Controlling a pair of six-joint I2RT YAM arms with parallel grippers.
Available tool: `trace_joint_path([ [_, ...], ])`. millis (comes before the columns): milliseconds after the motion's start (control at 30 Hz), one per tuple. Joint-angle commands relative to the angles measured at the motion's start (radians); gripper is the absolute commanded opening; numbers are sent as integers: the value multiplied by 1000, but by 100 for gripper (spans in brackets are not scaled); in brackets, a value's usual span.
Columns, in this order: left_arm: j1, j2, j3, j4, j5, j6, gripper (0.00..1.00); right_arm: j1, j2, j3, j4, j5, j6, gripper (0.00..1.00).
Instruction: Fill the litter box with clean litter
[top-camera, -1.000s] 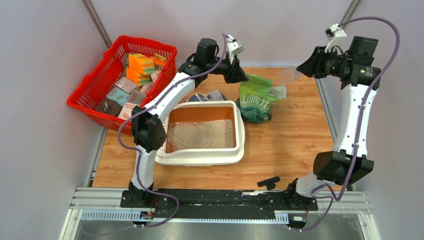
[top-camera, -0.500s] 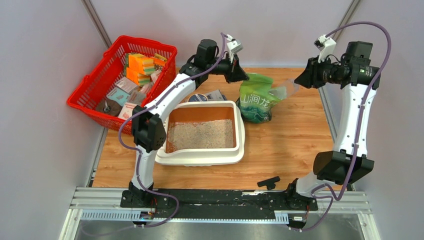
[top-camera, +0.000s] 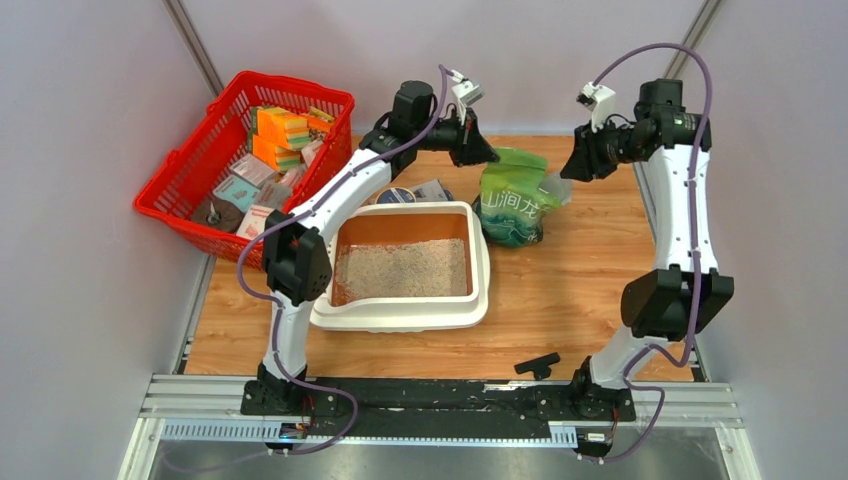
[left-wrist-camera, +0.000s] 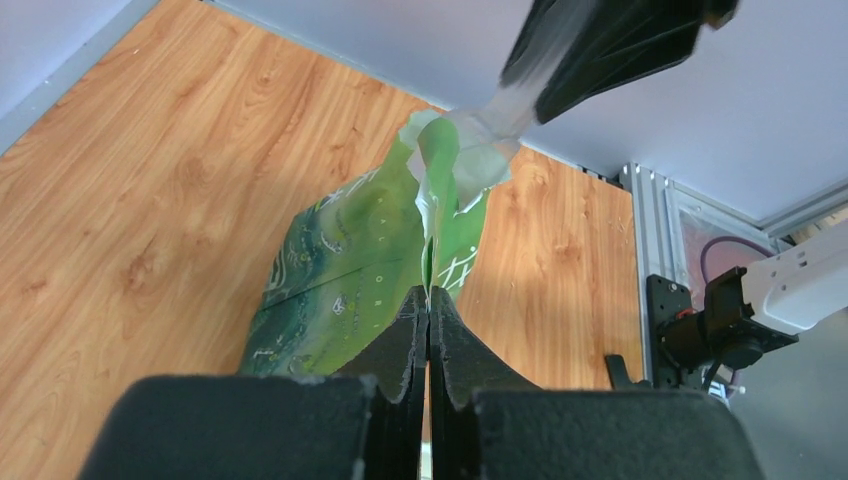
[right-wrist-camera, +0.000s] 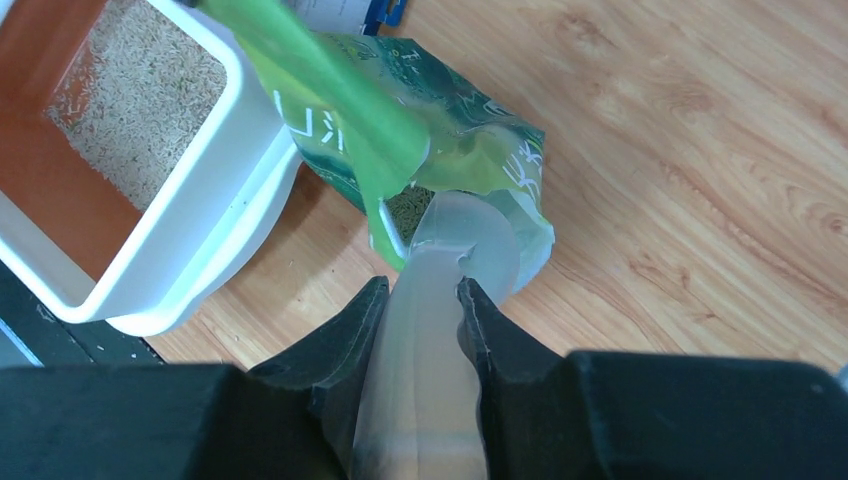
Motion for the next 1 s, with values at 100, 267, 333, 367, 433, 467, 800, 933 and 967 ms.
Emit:
trace_joint_path([
  [100,-1,-105,-41,59,12,-40,0,77,49,44,147,148,213,0],
  [267,-1,-117,-48,56,7,-39,0,117,3,-108,264,314,439,0],
  [333,-1,-119,-48,56,6,-43,0,134,-31,-159,290,404,491,0],
  [367,-1,-119,-51,59,7,-43,0,167,-39,-184,293,422,500,0],
  [433,-1,-119,-53,61,7,-47,0,188,-68,-258,319,455,534,0],
  [467,-1,-119,-54,64,7,-48,0,191,-79,-285,342,458,545,0],
  [800,-3,-136,-94,100,9,-76,0,214,-103,-607,554,427,669,0],
  [933,-3,-137,-97,102,9,-73,0,160,-79,-646,604,165,781,0],
  [967,-3,-137,-96,102,7,-73,0,150,-73,-646,621,123,807,0],
])
